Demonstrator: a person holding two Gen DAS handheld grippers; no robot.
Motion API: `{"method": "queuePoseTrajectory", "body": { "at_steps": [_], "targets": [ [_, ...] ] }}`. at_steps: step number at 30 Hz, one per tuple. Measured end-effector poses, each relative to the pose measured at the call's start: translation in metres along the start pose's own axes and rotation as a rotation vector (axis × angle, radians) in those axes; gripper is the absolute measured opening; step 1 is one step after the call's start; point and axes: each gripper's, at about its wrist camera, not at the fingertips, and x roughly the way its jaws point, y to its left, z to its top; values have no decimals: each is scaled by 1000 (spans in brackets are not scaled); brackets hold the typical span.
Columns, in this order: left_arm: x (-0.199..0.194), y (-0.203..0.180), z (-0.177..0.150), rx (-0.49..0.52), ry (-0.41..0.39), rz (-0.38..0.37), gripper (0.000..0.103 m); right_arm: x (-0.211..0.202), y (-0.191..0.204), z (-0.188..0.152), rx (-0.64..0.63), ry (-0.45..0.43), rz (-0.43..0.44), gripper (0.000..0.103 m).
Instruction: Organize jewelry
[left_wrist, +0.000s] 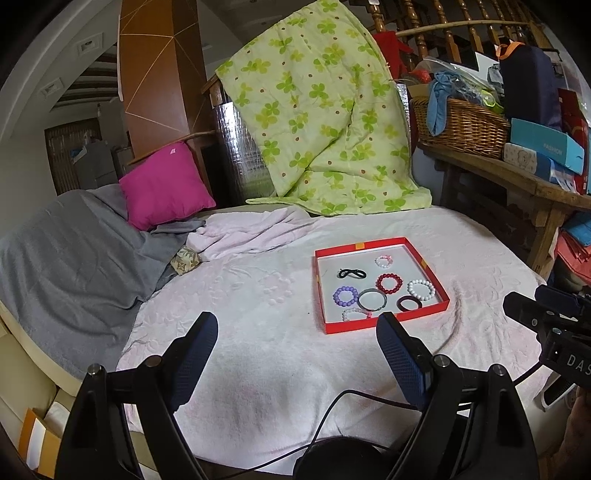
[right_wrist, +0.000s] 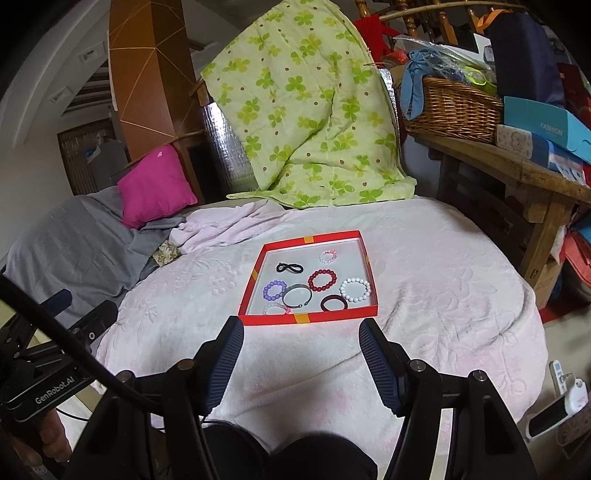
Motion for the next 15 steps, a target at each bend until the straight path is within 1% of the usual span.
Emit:
{"method": "queuePoseTrajectory", "body": {
  "at_steps": [15],
  "targets": [
    [18,5,4,-15,21,3,88,19,6,10,-10,12,-2,69]
  ]
}}
